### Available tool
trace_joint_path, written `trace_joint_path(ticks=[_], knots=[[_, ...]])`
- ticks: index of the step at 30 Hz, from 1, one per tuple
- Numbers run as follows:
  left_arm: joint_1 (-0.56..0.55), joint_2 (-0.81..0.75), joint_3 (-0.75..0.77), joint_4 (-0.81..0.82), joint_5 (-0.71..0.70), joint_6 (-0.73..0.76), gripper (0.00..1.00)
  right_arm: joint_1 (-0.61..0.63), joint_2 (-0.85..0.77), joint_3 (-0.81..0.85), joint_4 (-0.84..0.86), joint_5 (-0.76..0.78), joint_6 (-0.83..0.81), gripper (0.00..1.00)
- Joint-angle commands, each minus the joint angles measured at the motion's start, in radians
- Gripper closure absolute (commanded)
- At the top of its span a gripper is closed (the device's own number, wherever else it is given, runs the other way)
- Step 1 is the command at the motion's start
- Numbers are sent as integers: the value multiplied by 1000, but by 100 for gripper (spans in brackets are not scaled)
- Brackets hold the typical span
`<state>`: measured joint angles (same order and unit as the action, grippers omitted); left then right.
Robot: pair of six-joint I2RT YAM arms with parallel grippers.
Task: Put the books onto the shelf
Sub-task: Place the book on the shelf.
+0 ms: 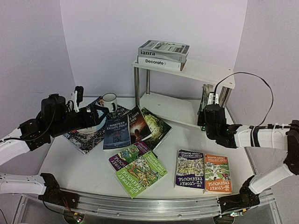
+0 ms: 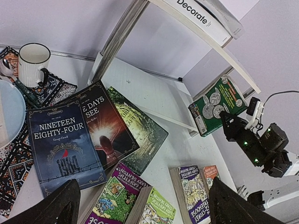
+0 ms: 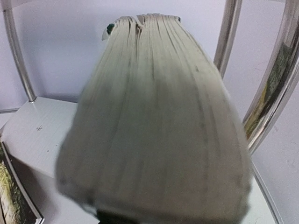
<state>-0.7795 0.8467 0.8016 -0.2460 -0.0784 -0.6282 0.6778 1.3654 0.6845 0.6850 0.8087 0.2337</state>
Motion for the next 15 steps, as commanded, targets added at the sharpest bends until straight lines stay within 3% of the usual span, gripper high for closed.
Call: trace_joint_path(ticks=[1, 8, 15], knots=[[4, -25, -4, 15, 1, -6, 4, -25, 65, 85, 199, 169, 42, 100], [3, -48, -17, 14, 1, -11, 4, -67, 151, 147, 225, 241, 60, 100], [4, -47, -23, 15, 3, -15, 4, -111, 221, 188, 228, 214, 73, 100]])
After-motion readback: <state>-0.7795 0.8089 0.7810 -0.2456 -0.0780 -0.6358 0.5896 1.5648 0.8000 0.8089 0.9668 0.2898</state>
